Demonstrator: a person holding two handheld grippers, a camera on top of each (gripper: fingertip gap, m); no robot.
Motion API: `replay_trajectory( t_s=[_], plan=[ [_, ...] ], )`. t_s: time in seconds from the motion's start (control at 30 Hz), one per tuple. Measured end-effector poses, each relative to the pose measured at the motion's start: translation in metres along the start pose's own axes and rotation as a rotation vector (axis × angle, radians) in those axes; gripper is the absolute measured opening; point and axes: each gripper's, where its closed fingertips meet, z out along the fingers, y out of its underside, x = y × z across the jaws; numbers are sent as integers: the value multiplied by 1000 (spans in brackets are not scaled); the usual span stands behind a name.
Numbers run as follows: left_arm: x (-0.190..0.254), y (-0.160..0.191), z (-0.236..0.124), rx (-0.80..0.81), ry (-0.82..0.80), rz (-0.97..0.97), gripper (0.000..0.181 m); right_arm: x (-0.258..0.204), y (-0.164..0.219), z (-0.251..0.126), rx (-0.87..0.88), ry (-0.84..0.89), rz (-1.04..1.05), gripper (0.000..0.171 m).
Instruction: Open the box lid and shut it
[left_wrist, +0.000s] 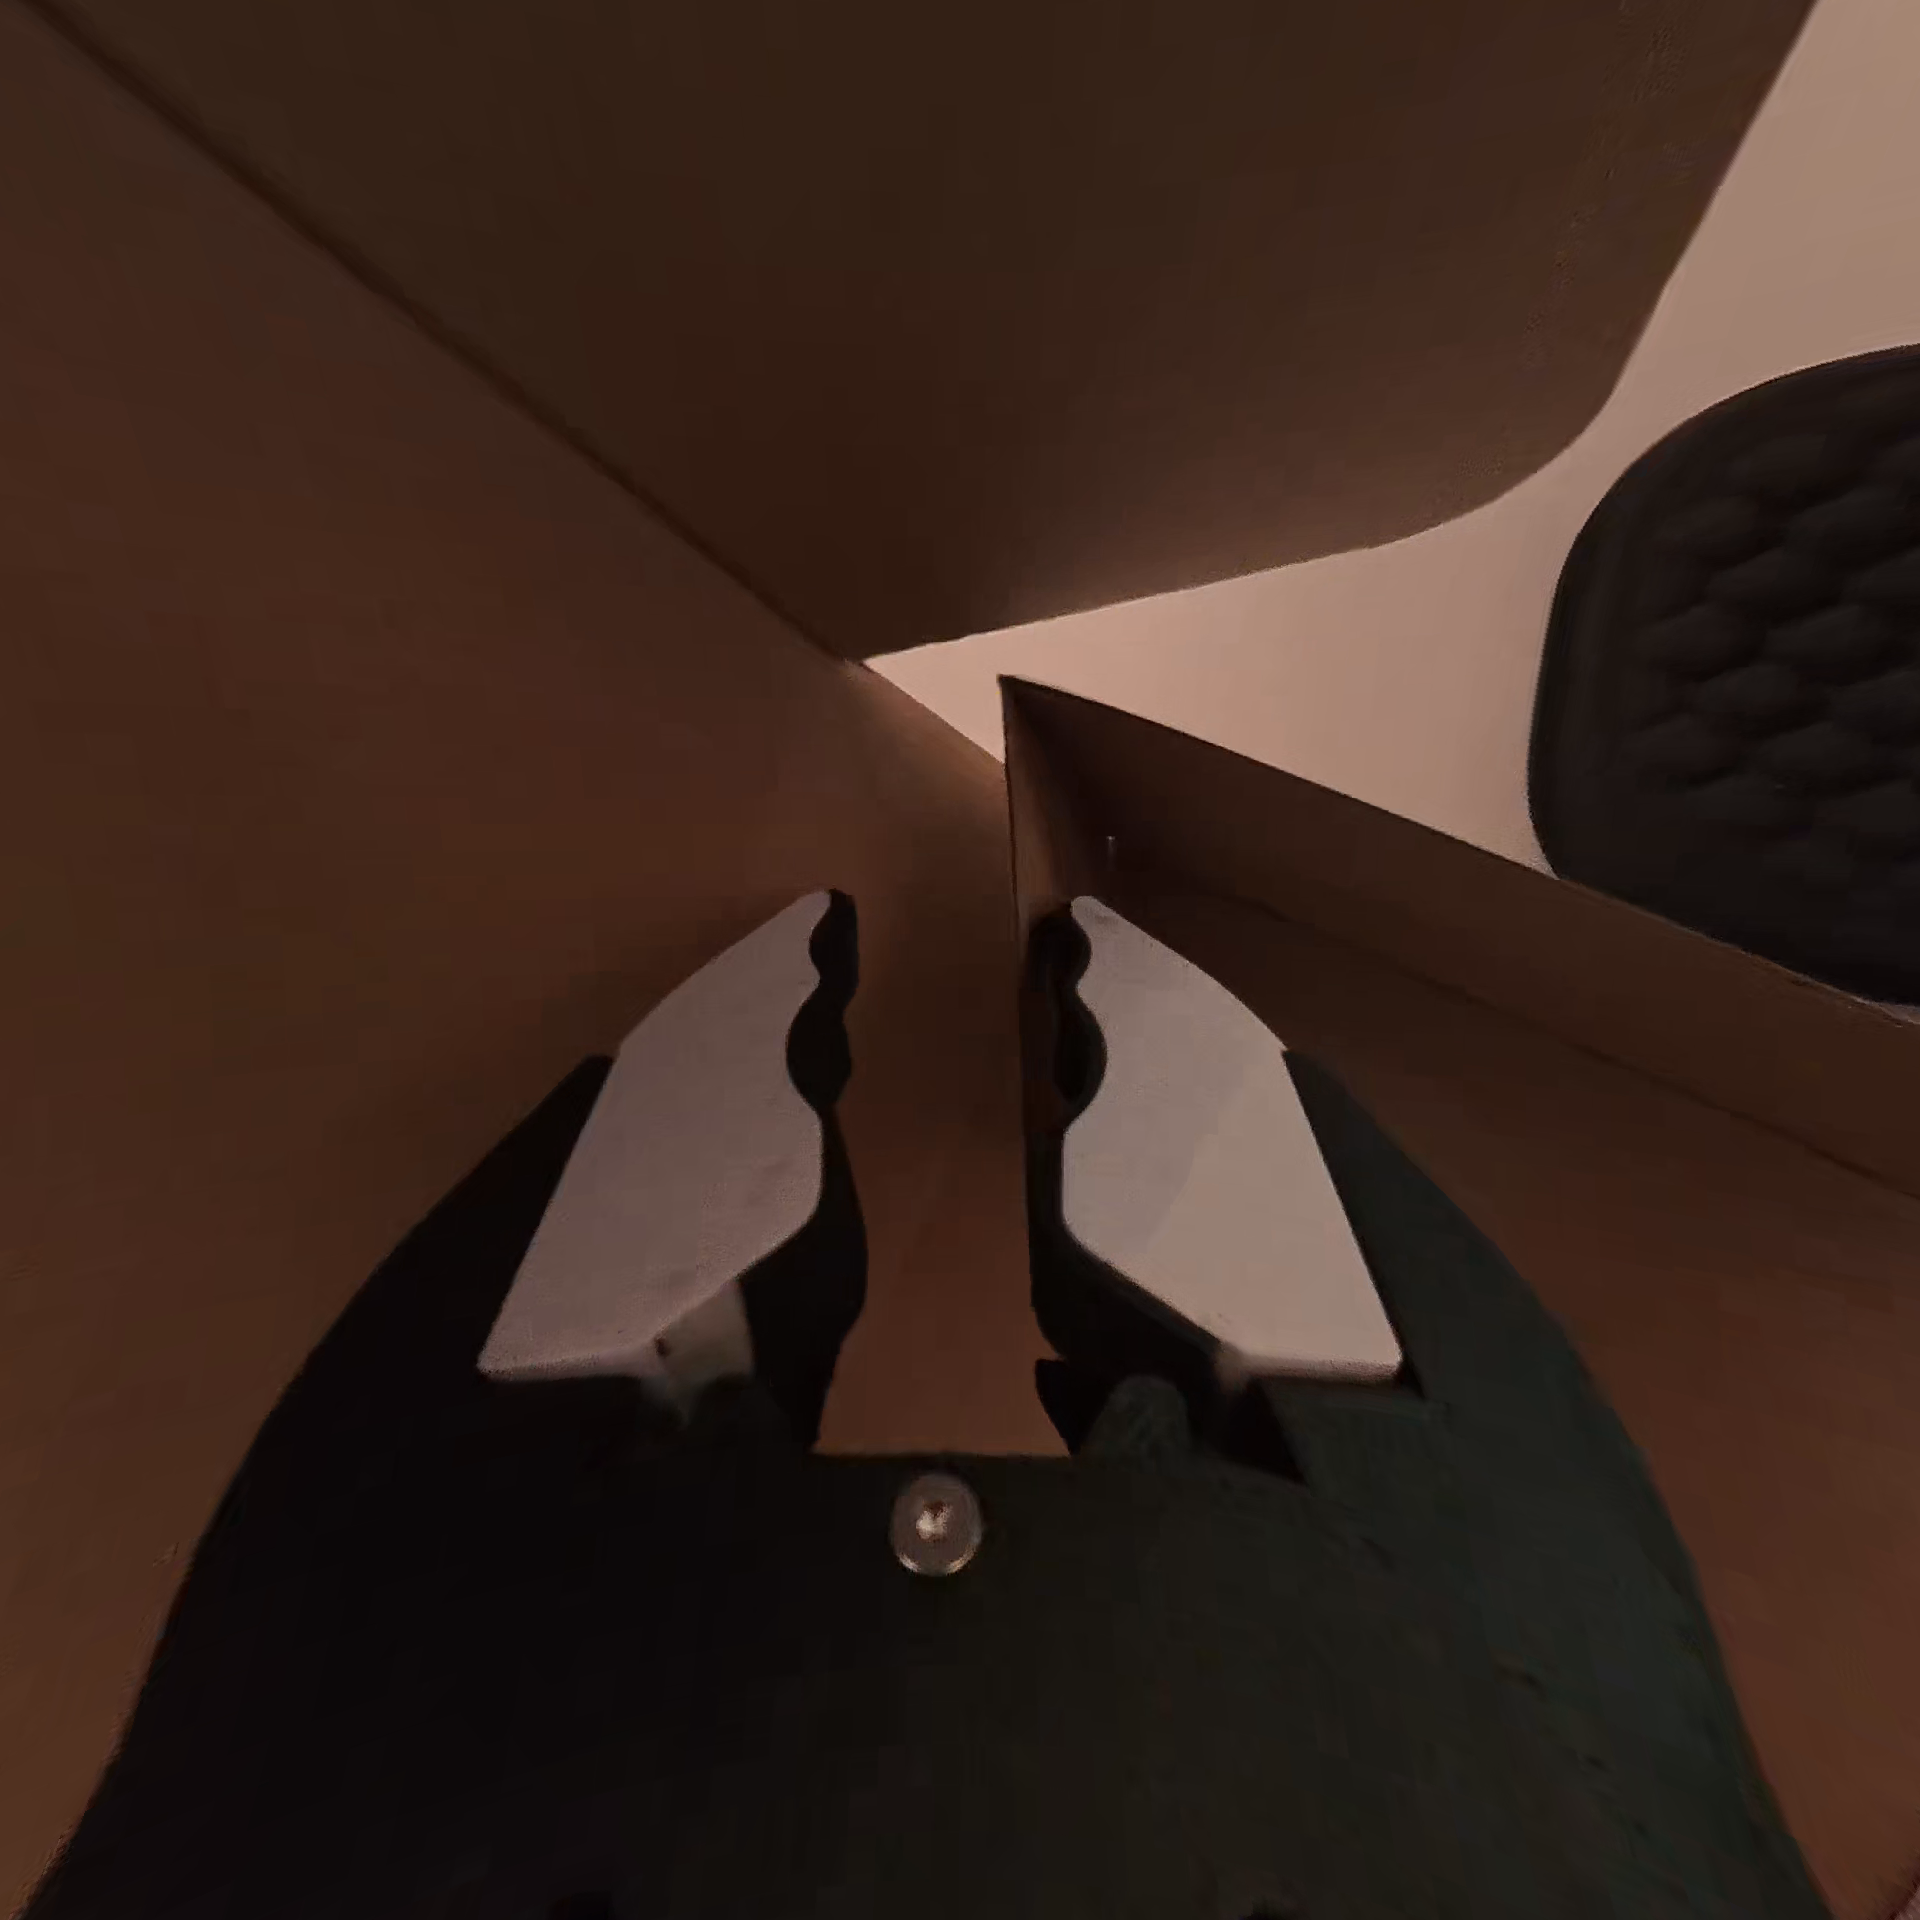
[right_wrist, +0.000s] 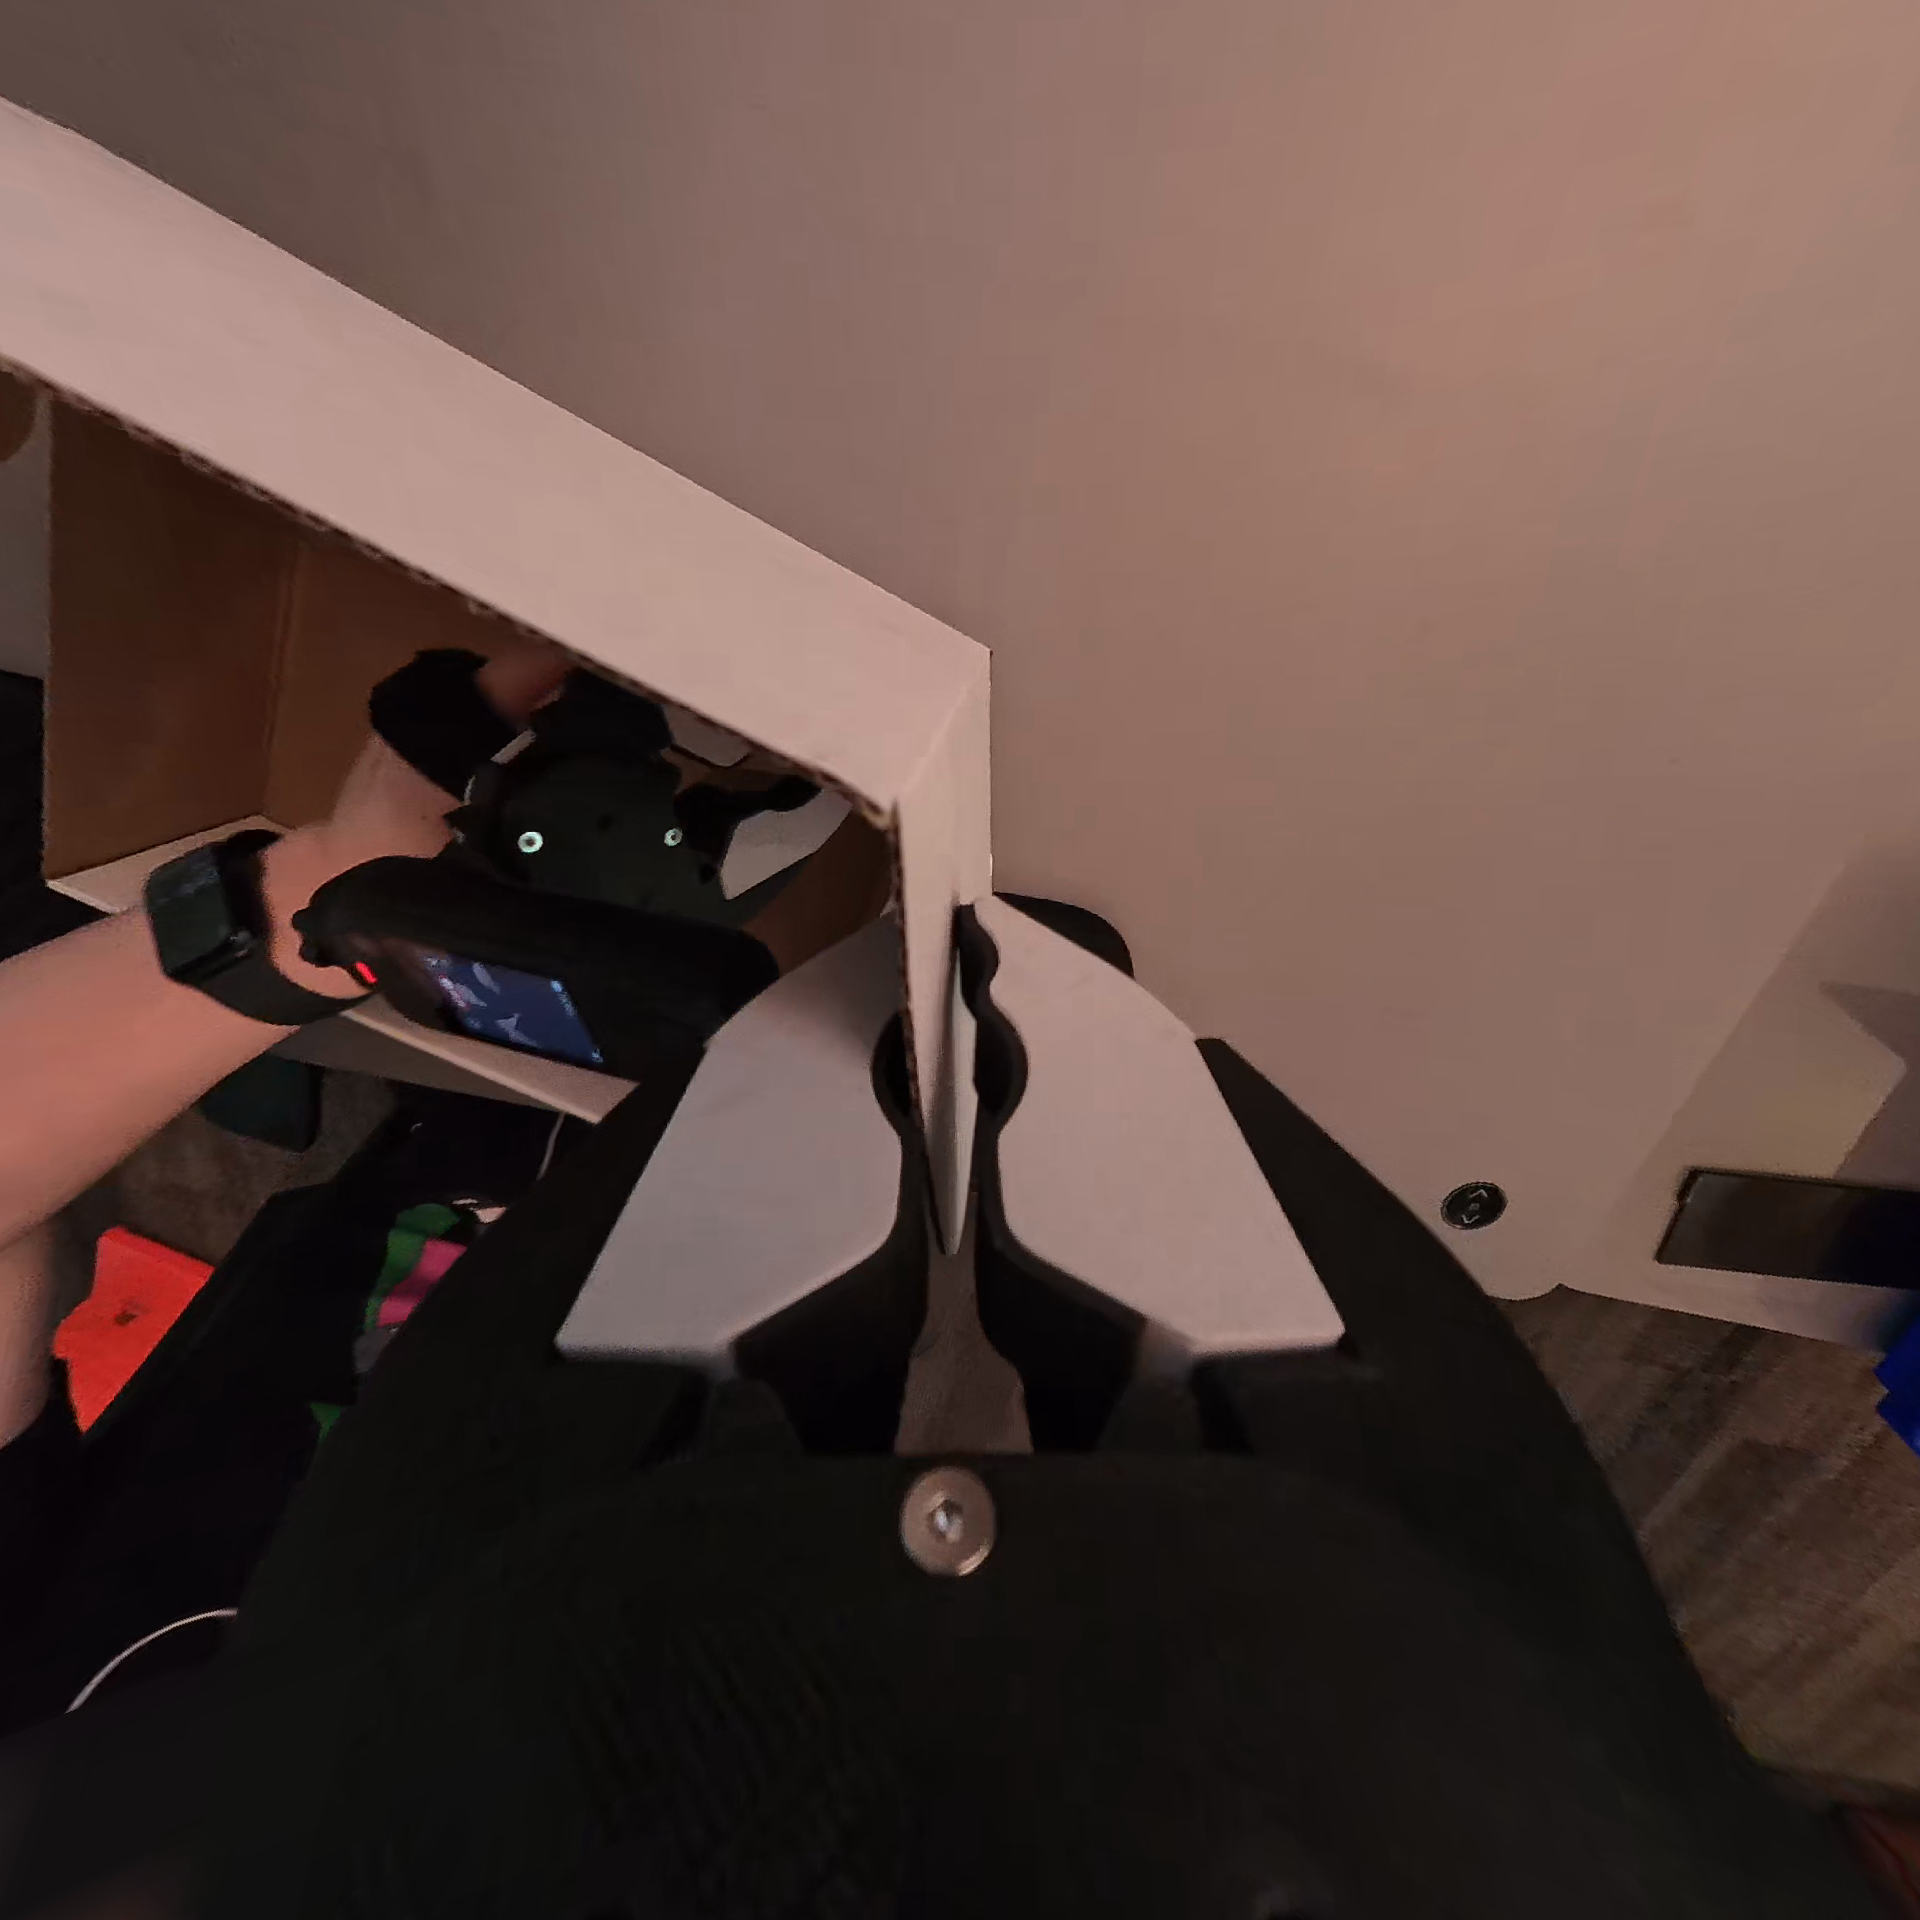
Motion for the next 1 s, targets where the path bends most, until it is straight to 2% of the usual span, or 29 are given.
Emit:
replay_trajectory(
  t_s=[0.1, 0.13, 0.3, 0.4, 0.7, 0.83, 0.87, 1.0],
  plan=[
    [5, 5, 7, -6, 6, 17, 15, 2, 0, 1, -14, -24, 16, 3],
    [3, 6, 9, -5, -16, 23, 13, 3, 0, 1, -20, -31, 24, 3],
    [2, 5, 12, -15, -24, -77, 11, 3, -2, 0, -62, -88, 105, 6],
    [-2, 3, 15, -11, -100, -67, 11, 3, 0, -3, -113, -102, 154, 8],
    [-22, -7, 26, 2, -222, -145, 12, -2, -6, -6, -153, -98, 303, 5],
    [-31, -2, 30, -2, -227, -171, 14, -8, -5, 0, -162, -86, 353, 5],
    [-35, 0, 31, -3, -230, -178, 14, -11, -5, 1, -160, -87, 360, 14],
    [-45, 4, 30, -1, -245, -213, 14, -18, -8, 1, -145, -78, 375, 14]
  ],
)
